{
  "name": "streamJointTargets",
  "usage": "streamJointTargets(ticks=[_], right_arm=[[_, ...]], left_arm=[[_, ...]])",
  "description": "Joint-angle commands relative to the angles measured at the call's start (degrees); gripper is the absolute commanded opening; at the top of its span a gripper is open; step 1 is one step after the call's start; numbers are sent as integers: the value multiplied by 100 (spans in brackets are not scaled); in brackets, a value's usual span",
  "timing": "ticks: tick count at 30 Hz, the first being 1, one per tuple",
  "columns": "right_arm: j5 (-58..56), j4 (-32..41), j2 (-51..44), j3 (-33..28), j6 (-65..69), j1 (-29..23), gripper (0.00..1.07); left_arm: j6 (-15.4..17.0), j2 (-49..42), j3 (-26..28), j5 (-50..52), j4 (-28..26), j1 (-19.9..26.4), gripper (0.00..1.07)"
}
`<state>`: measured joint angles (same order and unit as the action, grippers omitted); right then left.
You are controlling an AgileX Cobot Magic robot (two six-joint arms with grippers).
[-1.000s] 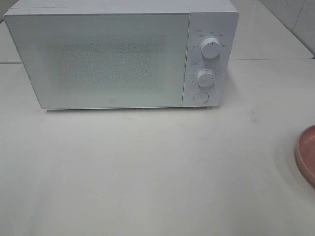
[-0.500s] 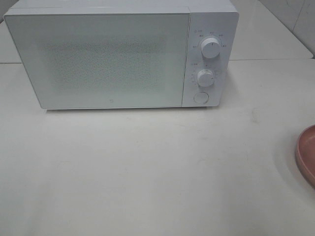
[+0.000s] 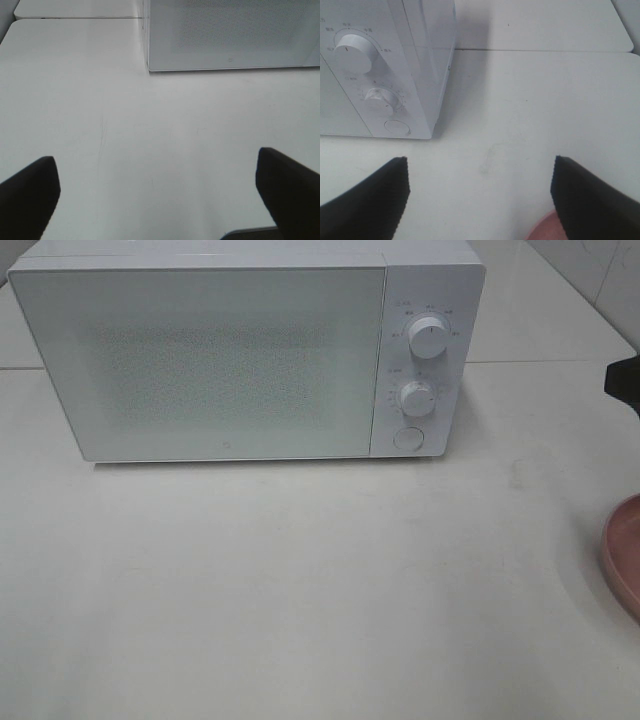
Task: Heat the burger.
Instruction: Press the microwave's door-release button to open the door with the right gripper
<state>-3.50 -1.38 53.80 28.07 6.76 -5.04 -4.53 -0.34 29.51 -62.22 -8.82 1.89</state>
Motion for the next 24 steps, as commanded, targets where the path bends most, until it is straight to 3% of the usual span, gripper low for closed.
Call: streamJointTargets(ticks=[1, 9, 19, 24], right_arm=[[1129, -57, 269, -286, 29, 17, 76], [3249, -57, 888, -859, -275, 17, 75], [4326, 378, 1398, -1152, -676, 17, 69], [4962, 1318, 1788, -1329, -1358, -561, 73]], left_arm=[[11, -86, 6, 74, -52, -11, 100], [11, -86, 6, 74, -52, -11, 100], [11, -86, 6, 74, -52, -11, 100], [11, -86, 6, 74, -52, -11, 100]])
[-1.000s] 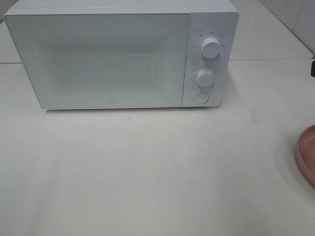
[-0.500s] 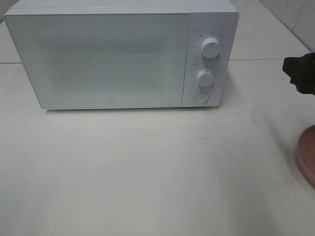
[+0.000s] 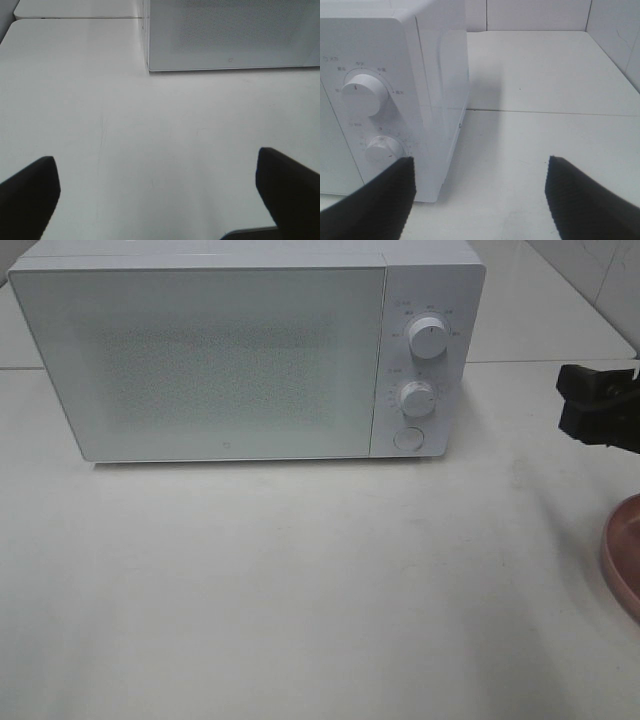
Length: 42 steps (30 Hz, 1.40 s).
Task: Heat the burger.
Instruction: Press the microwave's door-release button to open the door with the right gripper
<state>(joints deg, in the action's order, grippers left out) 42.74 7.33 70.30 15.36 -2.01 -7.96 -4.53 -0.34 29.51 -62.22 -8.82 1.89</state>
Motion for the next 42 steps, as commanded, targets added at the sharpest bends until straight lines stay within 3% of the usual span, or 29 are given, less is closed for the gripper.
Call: streamJointTargets(ticks=[1, 3, 6, 11, 15, 17, 23, 35, 42], right_arm=[[338, 447, 138, -57, -481, -269, 73], [625, 1306, 493, -57, -1249, -911, 74], [745, 1444, 561, -57, -1352, -1031, 74], [1513, 2229, 1071, -57, -1621, -1862, 74], [1856, 2613, 1329, -57, -1679, -2246, 74], [2194, 3088, 1667, -23, -1684, -2710, 75], [2481, 3592, 2097, 183, -1690, -3283, 75], [2498, 3879, 2590, 573, -1770, -3753, 75], [2481, 3867, 2681, 567, -842, -3753, 70]], left_arm=[[11, -86, 6, 74, -52, -11, 100], [11, -86, 6, 74, -52, -11, 100], [11, -86, 6, 74, -52, -11, 100], [11, -86, 6, 74, -52, -11, 100], [11, -86, 6, 74, -52, -11, 100], [11, -86, 6, 74, -52, -11, 100], [11, -86, 6, 74, -52, -11, 100], [11, -86, 6, 74, -52, -11, 100], [11, -86, 6, 74, -52, -11, 100]])
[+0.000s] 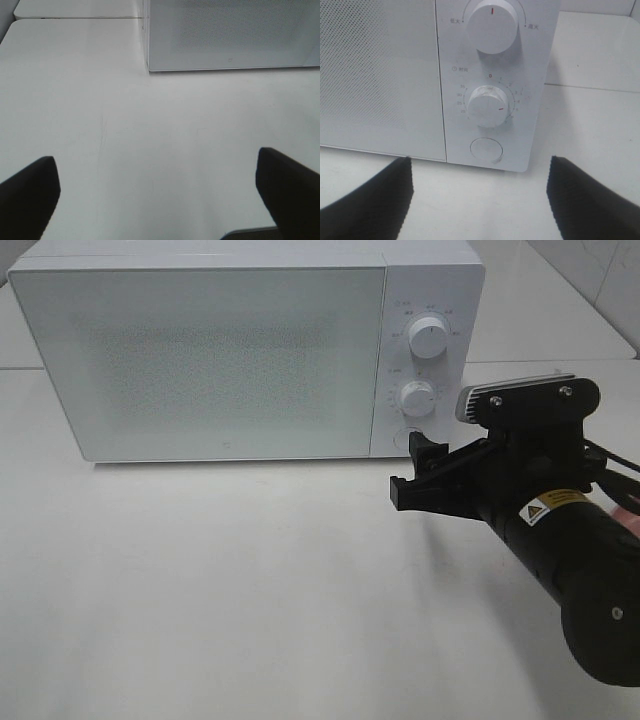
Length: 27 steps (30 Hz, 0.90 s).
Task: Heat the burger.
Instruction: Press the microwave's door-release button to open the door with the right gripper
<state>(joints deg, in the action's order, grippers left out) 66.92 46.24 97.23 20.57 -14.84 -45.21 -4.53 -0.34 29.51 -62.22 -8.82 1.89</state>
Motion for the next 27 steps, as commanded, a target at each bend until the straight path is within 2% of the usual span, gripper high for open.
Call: streamJointTargets(ticks=[1, 5, 10, 11, 13, 14, 16, 20, 21, 23, 24, 25, 27], right_arm=[[63, -23, -11, 46, 659, -29, 70], [63, -23, -11, 46, 1295, -29, 68], [63, -23, 0, 46, 3134, -29, 61], [63, -23, 0, 46, 3134, -29, 61], [52, -23, 0, 40, 4131, -29, 56], [52, -23, 0, 40, 4131, -29, 56], [-46, -23, 0, 40, 5139, -29, 49], [-92, -23, 0, 40, 5982, -29, 42], [-92, -23, 0, 40, 6497, -29, 35], [-92, -23, 0, 40, 6721, -29, 32], [-92, -23, 0, 40, 7277, -29, 25], [-92, -23, 0, 40, 7277, -29, 25], [-109, -23, 0, 40, 8027, -29, 18]], left_arm=[[11, -86, 6, 74, -52, -11, 100], [11, -86, 6, 74, -52, -11, 100], [11, -86, 6, 74, -52, -11, 100], [11, -86, 6, 74, -52, -11, 100], [11, -86, 6, 74, -52, -11, 100], [11, -86, 6, 74, -52, -11, 100], [11, -86, 6, 74, -52, -11, 100], [11, -86, 6, 74, -52, -11, 100], [11, -86, 6, 74, -52, -11, 100], [11, -86, 6, 74, -52, -11, 100], [11, -86, 6, 74, -52, -11, 100], [11, -86, 6, 74, -52, -11, 100], [11, -86, 6, 74, -52, -11, 100]])
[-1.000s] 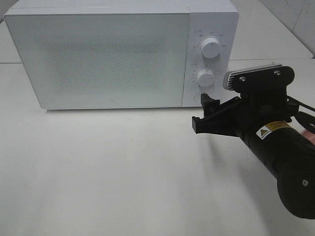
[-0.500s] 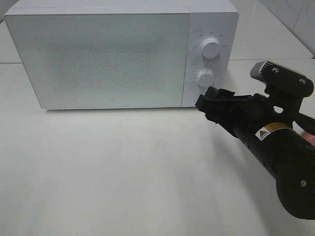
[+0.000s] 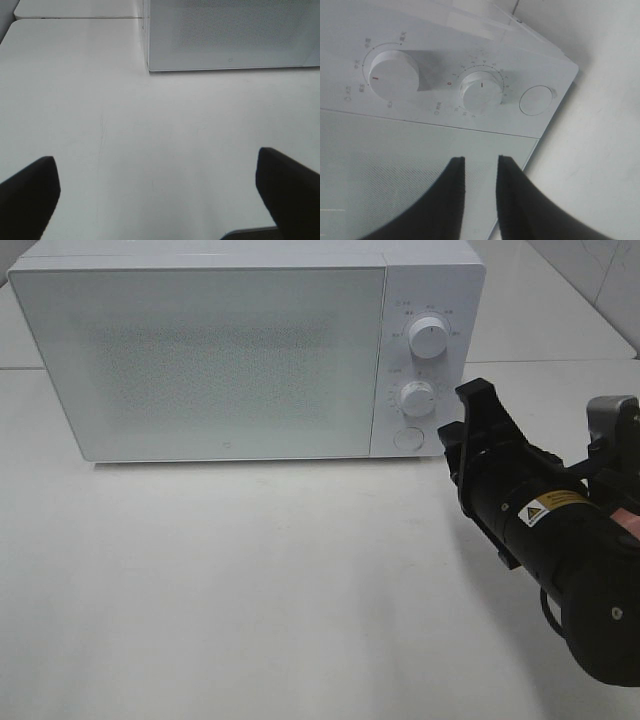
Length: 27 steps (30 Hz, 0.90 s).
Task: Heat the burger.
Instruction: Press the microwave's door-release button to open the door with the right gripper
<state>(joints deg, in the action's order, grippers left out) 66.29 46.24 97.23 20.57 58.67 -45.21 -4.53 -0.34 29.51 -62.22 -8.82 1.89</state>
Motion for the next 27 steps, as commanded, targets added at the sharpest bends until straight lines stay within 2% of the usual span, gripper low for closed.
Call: streamJointTargets(ticks=[1, 2, 4, 9, 20, 27], right_arm=[[-46, -23, 0, 40, 676, -29, 18], [-46, -29, 0, 40, 1089, -29, 14], [-46, -46, 0, 40, 1203, -29, 12], [-309, -52, 0, 40, 1621, -29, 0], [-355, -46, 6, 40, 1593, -29, 0], [-292, -6, 401, 52, 1644, -11, 0]], left_arm=[[11, -86, 6, 74, -52, -11, 100], [11, -86, 6, 74, -52, -11, 100], [11, -86, 6, 74, -52, -11, 100], [11, -86, 6, 74, -52, -11, 100], [11, -86, 6, 74, -52, -11, 100], [11, -86, 6, 74, -52, -11, 100]])
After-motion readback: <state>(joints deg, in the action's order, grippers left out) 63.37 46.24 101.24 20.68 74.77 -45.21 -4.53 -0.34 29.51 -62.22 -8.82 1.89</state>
